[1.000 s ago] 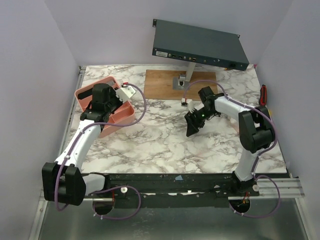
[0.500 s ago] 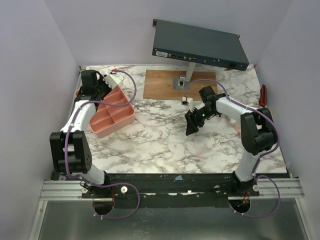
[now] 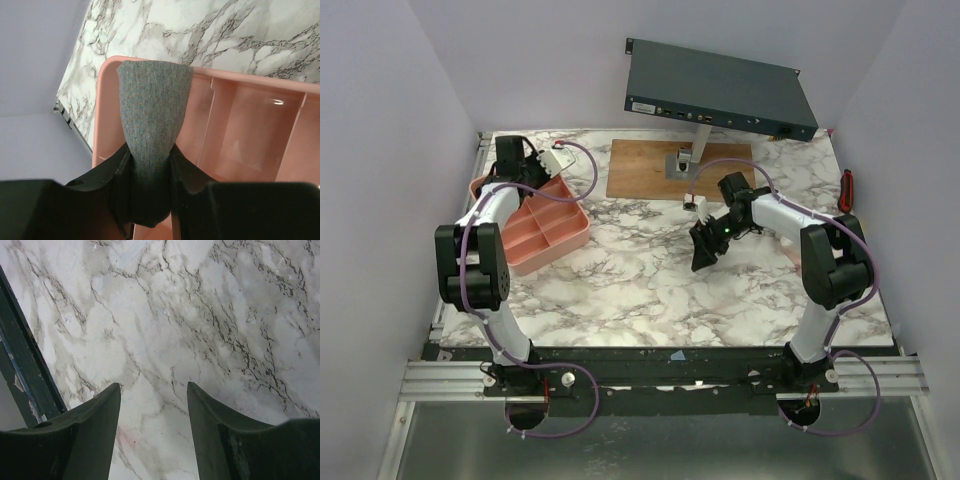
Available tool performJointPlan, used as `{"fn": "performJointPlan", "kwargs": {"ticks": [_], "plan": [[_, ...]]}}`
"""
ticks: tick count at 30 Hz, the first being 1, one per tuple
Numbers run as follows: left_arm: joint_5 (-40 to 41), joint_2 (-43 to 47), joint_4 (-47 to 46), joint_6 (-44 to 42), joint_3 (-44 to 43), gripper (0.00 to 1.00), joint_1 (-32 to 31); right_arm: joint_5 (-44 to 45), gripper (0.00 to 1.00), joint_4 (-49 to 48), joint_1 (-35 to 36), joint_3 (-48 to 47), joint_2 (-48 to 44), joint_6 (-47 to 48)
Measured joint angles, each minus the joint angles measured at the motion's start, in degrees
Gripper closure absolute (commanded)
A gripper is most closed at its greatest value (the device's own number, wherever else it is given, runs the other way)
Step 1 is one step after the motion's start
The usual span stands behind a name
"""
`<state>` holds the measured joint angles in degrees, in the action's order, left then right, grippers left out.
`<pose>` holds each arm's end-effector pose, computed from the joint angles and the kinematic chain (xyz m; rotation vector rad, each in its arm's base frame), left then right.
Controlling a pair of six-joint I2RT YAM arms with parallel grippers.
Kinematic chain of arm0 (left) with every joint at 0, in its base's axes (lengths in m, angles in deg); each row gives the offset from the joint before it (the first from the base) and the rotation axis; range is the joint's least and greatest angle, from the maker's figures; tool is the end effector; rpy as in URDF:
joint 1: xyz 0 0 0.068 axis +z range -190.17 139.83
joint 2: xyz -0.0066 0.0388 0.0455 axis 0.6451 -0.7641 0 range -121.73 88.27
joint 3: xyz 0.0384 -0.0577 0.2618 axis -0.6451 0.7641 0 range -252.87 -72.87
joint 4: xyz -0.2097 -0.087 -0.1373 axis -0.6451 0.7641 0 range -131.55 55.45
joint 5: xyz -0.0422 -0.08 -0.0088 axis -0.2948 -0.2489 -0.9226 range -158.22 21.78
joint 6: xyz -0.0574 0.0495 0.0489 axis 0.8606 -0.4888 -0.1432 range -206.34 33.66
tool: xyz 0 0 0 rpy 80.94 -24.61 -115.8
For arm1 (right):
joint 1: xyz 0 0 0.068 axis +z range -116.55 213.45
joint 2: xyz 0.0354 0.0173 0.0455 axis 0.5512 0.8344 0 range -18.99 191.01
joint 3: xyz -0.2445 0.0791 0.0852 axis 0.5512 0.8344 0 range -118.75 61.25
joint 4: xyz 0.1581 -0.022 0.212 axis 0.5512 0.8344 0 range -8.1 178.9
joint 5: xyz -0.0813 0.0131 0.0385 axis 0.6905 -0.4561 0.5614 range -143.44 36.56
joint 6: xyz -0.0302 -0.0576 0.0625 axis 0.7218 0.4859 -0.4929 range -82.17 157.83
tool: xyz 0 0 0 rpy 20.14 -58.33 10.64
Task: Roll the underwear
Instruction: Place the underwear in the storage box.
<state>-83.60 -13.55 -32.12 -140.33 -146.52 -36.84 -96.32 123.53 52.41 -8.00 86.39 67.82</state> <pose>0.4422 0.0043 0.2125 1.0768 1.9322 0.2593 0.3172 0.1671 0.1375 -1.2146 2.3955 1.0211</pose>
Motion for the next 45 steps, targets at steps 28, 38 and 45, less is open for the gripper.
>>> {"fn": "performJointPlan", "kwargs": {"ticks": [28, 38, 45], "plan": [[-0.3, -11.8, 7.7, -6.2, -8.9, 1.0, 1.2, 0.1, 0.41, 0.0, 0.0, 0.0, 2.0, 0.0], [-2.1, -17.7, 20.9, -6.0, -20.2, 0.88, 2.7, 0.2, 0.41, 0.0, 0.0, 0.0, 3.2, 0.0], [-2.1, -19.7, 25.8, -5.8, -24.2, 0.71, 2.9, 1.1, 0.41, 0.0, 0.0, 0.0, 3.3, 0.0]]}}
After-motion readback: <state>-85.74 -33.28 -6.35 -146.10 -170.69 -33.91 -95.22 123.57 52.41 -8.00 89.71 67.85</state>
